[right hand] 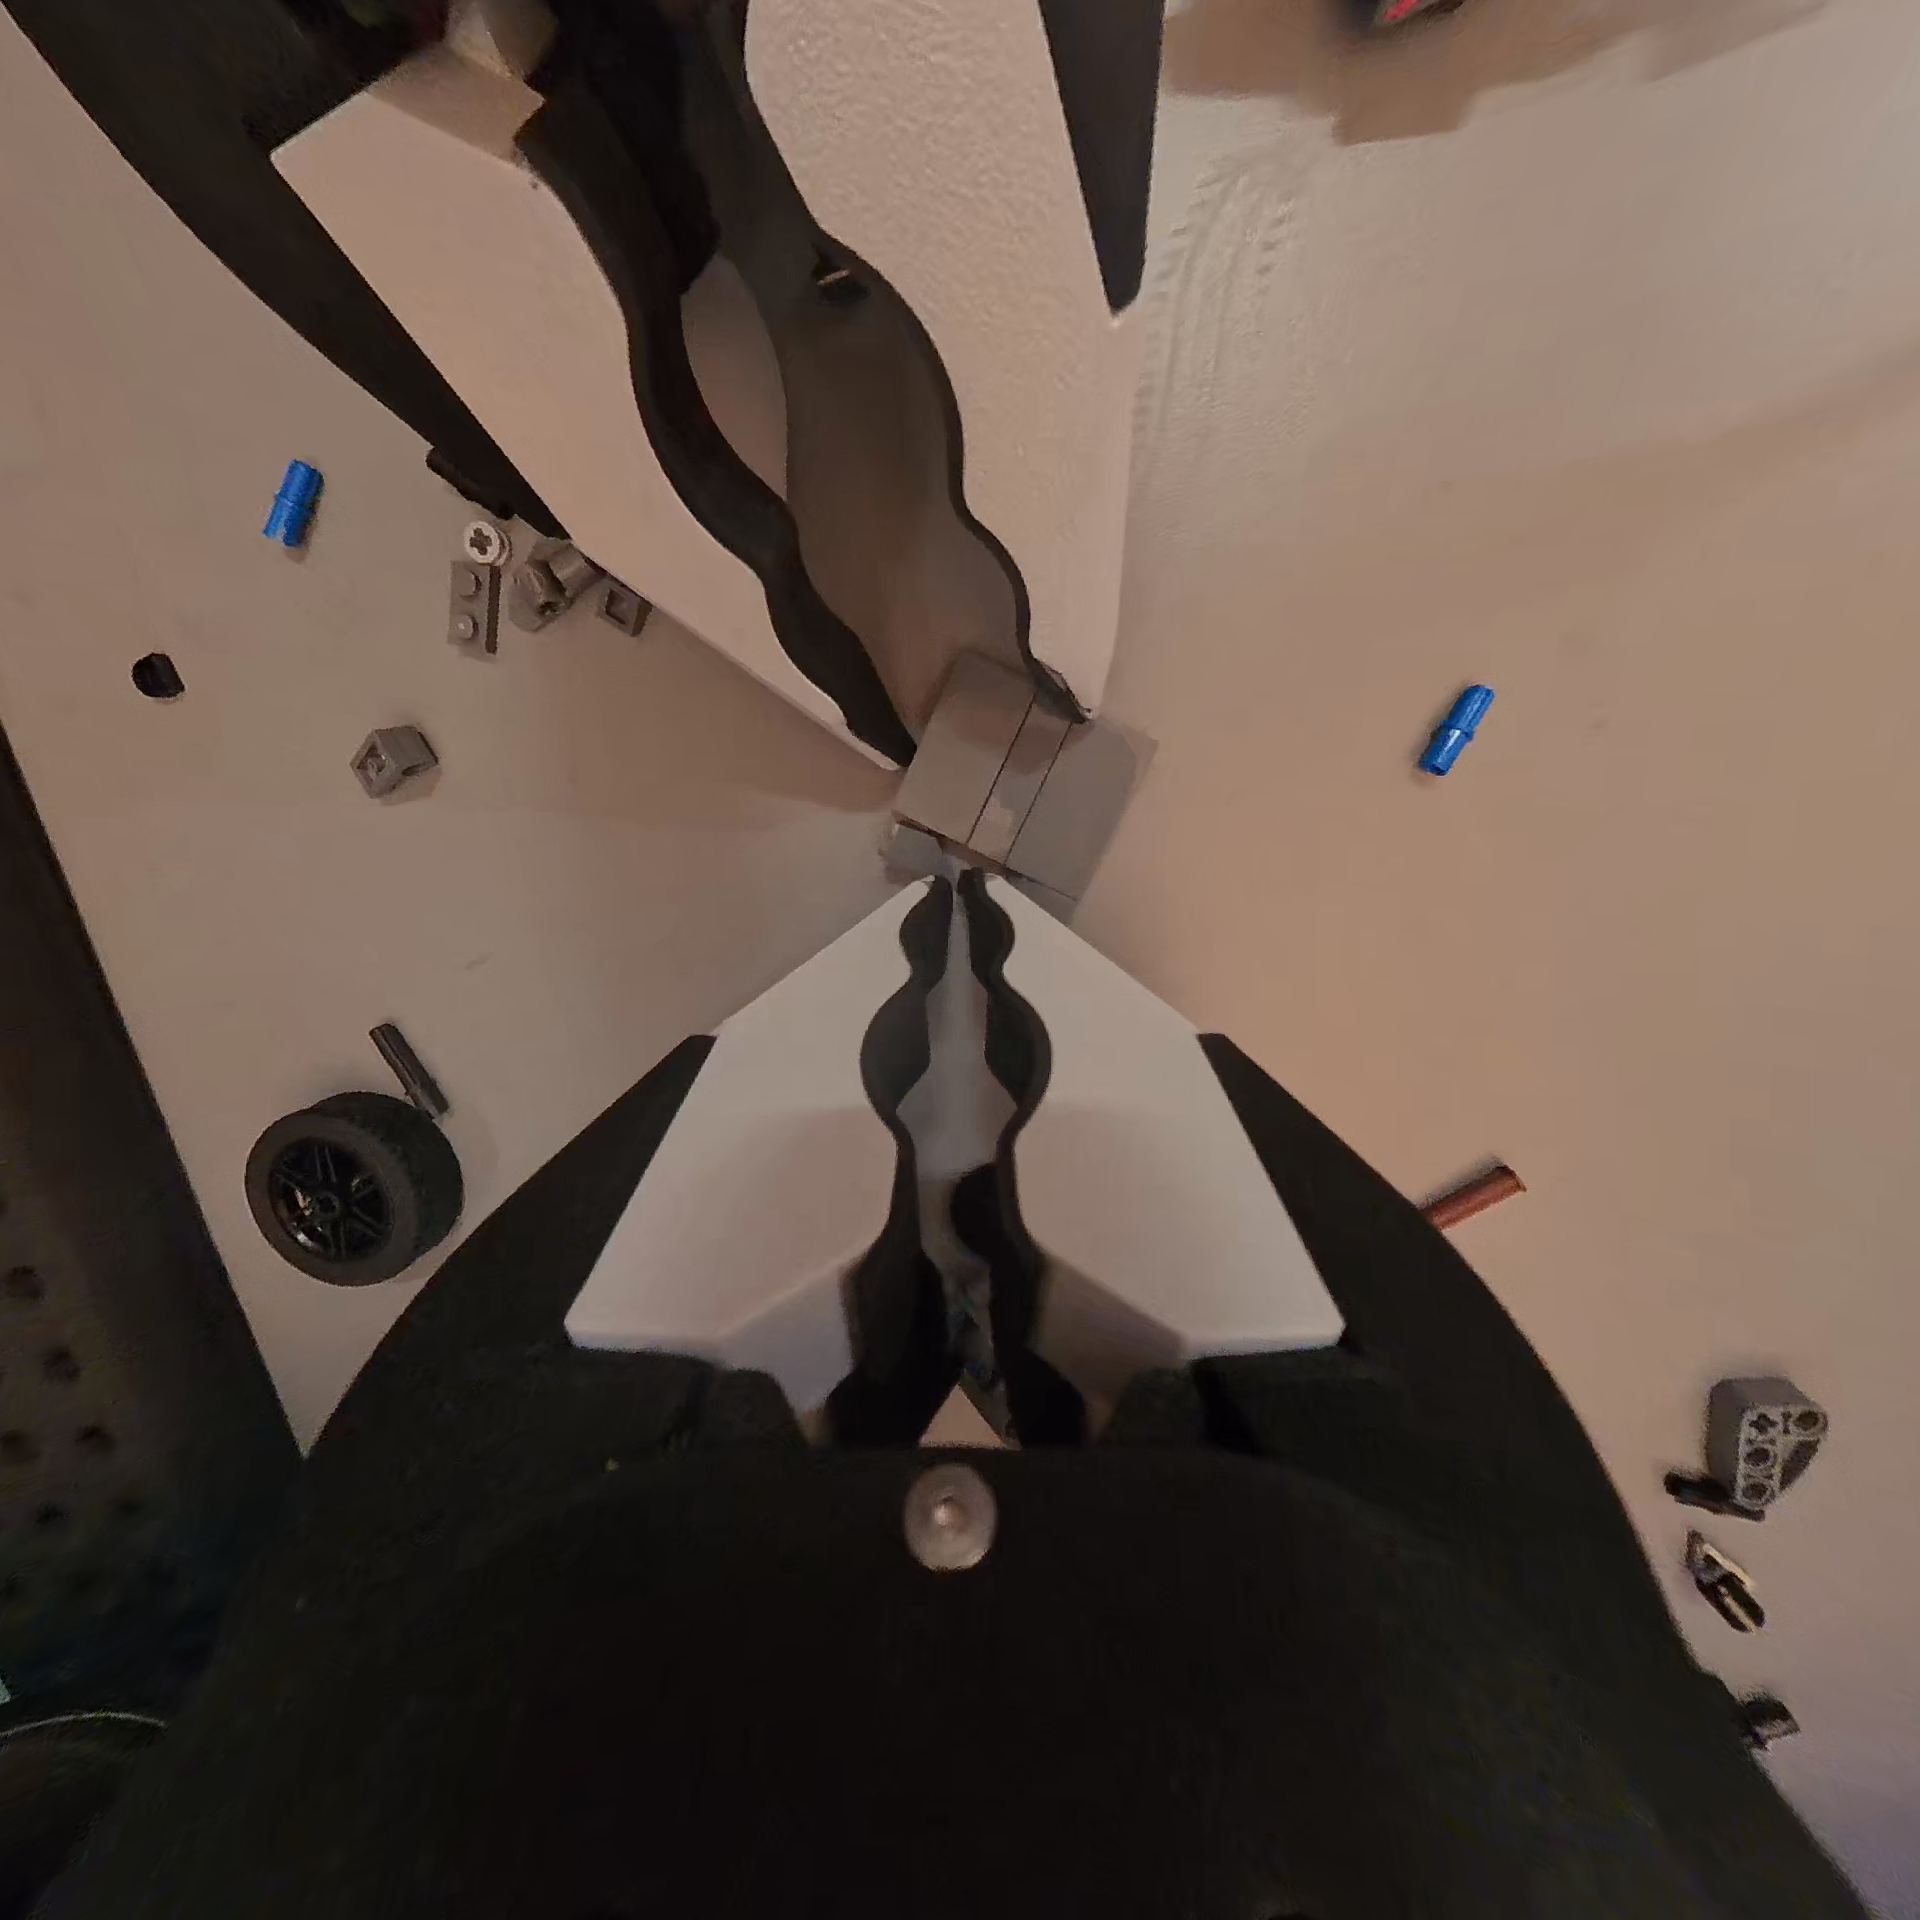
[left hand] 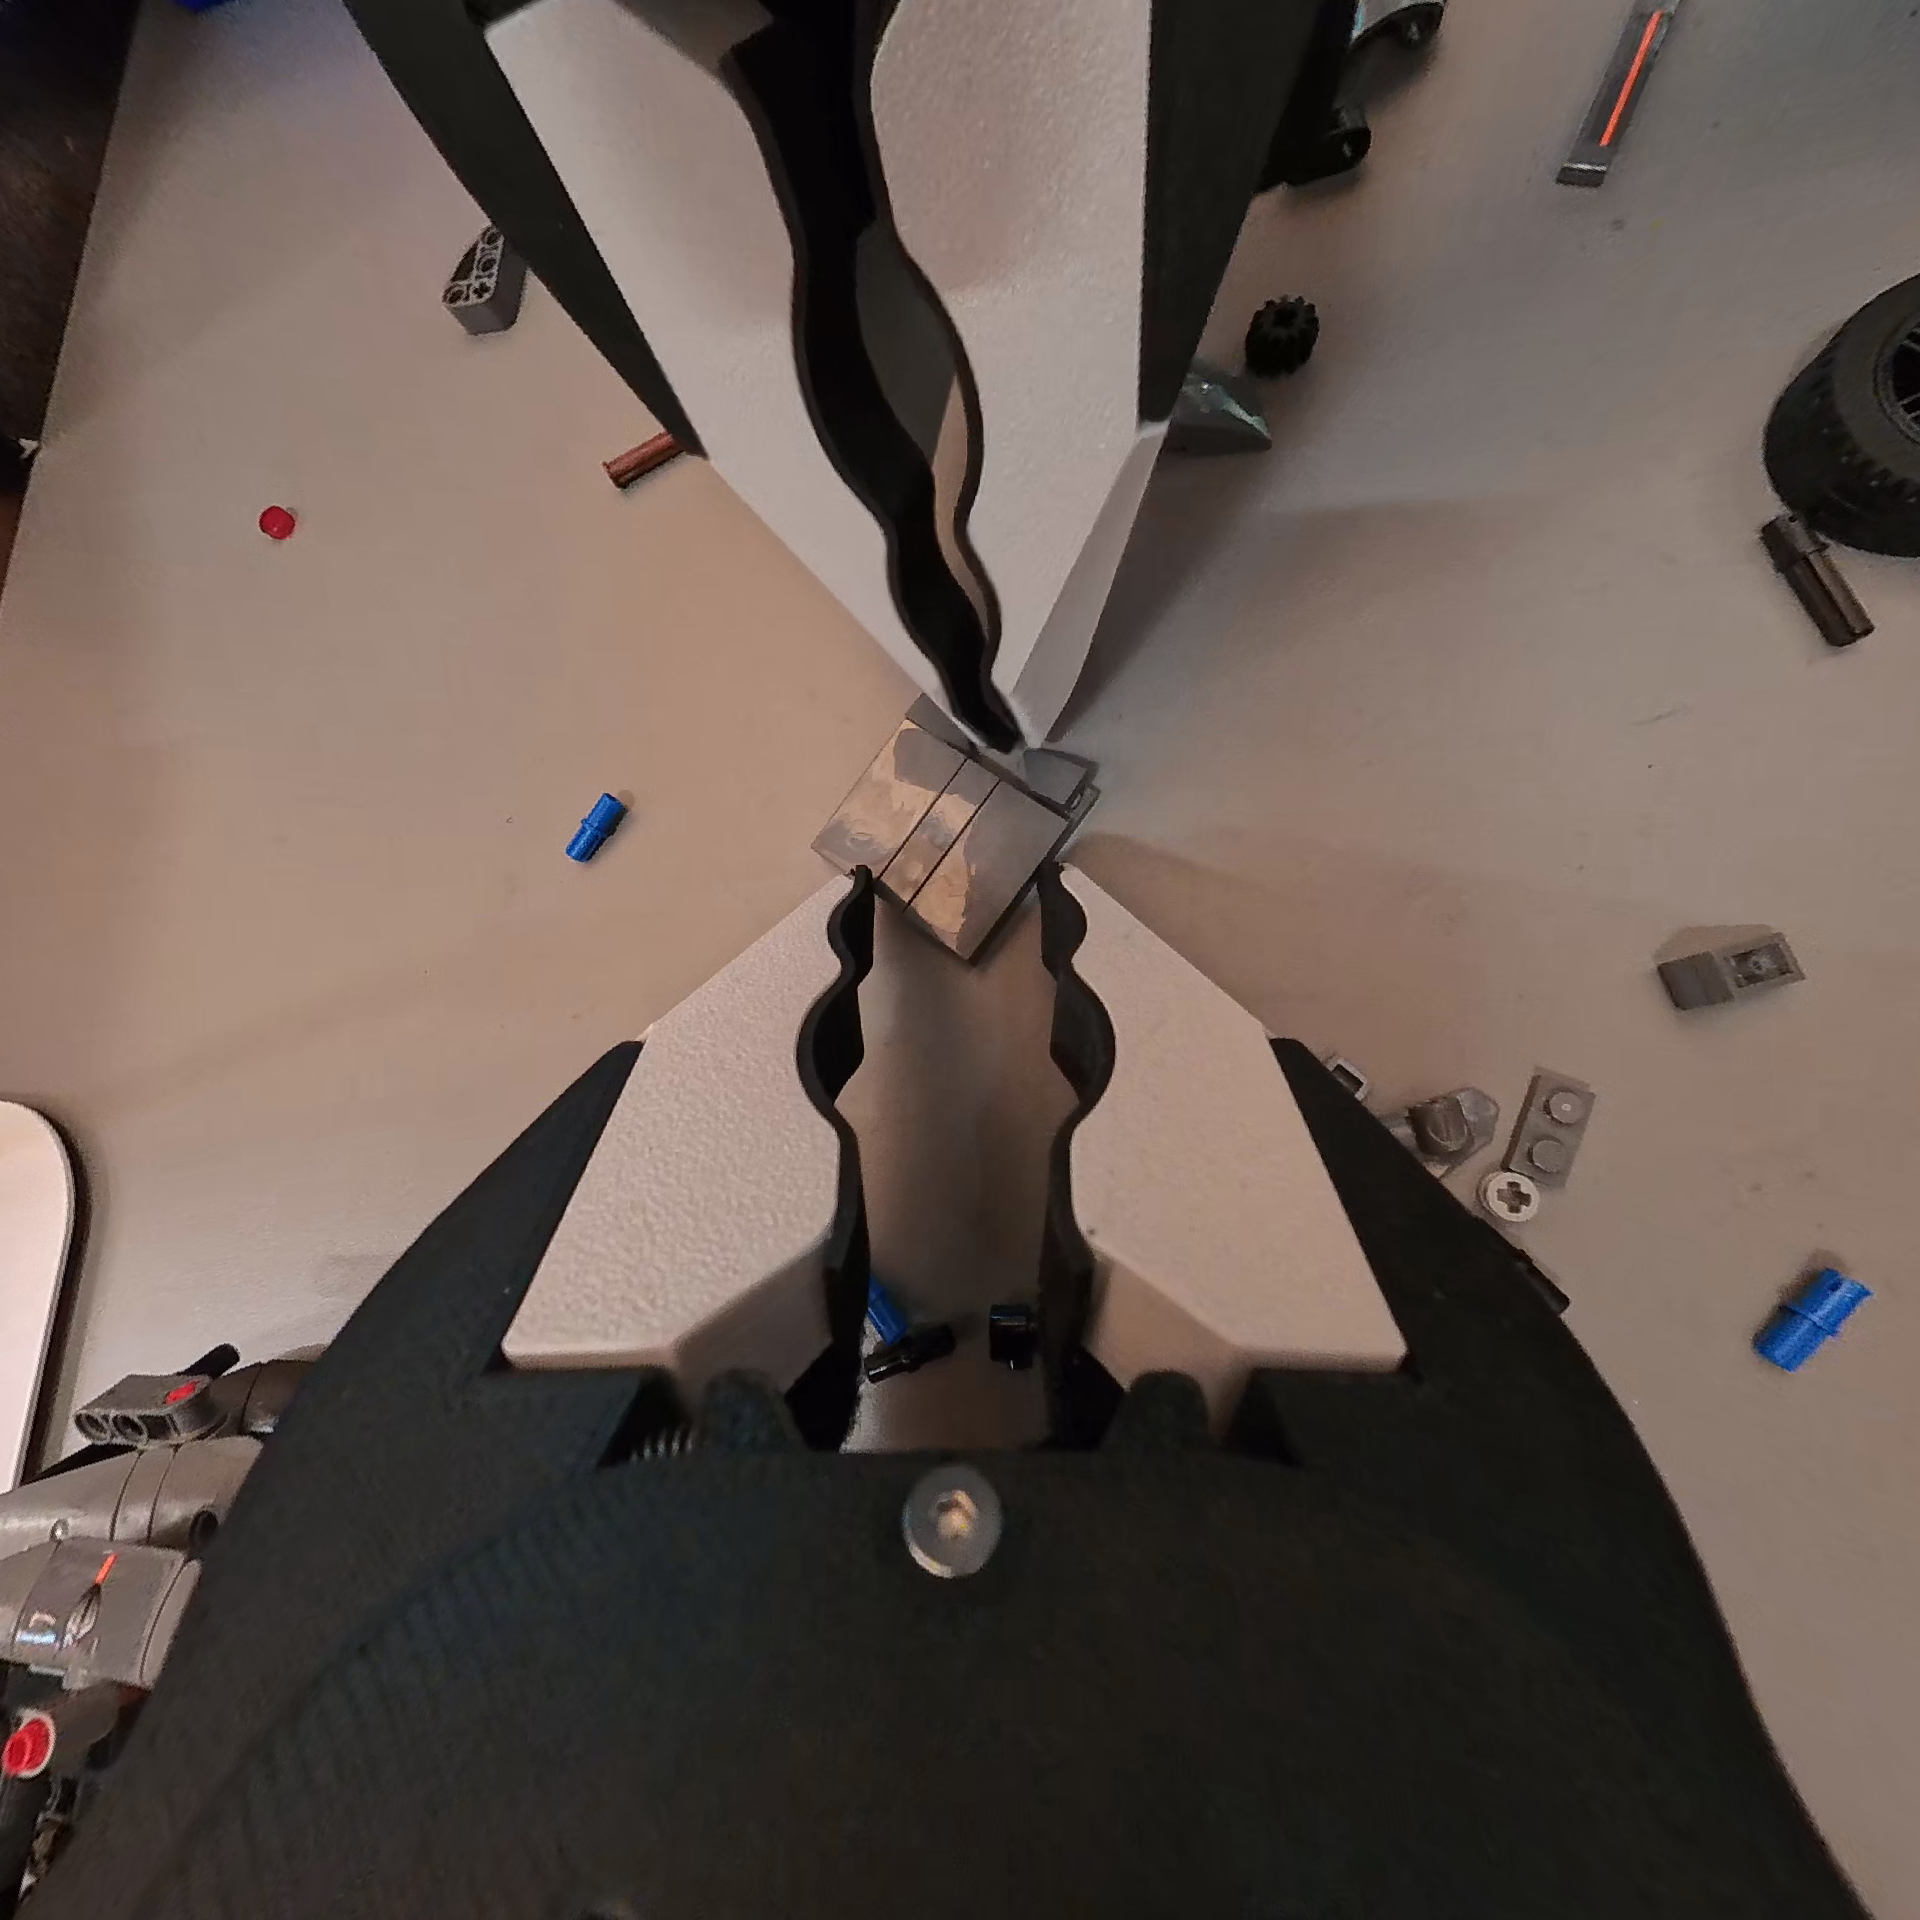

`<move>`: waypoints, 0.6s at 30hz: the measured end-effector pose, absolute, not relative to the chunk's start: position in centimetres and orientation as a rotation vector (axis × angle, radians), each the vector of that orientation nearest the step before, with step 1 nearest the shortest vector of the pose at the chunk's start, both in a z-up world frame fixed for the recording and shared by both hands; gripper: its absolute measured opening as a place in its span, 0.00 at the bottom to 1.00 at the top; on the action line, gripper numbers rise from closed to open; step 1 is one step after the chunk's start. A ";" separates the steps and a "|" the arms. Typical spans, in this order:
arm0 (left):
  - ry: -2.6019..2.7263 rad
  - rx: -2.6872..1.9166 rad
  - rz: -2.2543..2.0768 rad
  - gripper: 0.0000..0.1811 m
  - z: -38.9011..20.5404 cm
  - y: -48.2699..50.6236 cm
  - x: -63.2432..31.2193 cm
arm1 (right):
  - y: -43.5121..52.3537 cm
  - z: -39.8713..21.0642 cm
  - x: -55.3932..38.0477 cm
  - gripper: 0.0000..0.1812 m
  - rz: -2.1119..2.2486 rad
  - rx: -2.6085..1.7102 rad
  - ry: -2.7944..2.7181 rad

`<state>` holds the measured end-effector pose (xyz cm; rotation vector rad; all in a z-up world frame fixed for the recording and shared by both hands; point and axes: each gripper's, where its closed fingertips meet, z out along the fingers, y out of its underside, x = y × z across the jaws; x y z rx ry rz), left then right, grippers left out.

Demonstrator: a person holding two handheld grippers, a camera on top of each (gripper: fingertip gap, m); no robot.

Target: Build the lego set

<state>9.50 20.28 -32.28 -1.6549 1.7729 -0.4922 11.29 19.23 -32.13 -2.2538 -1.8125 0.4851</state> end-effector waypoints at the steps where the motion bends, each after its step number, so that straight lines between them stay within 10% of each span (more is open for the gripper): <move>1: 1.771 -1.655 -0.493 0.16 -32.3 20.3 9.5 | 19.2 -32.2 11.2 0.00 0.492 -2.255 -1.813; 18: 1.761 -1.656 -0.497 0.16 -32.3 20.3 9.7 | 18.7 -32.1 10.5 0.00 0.584 -2.277 -1.784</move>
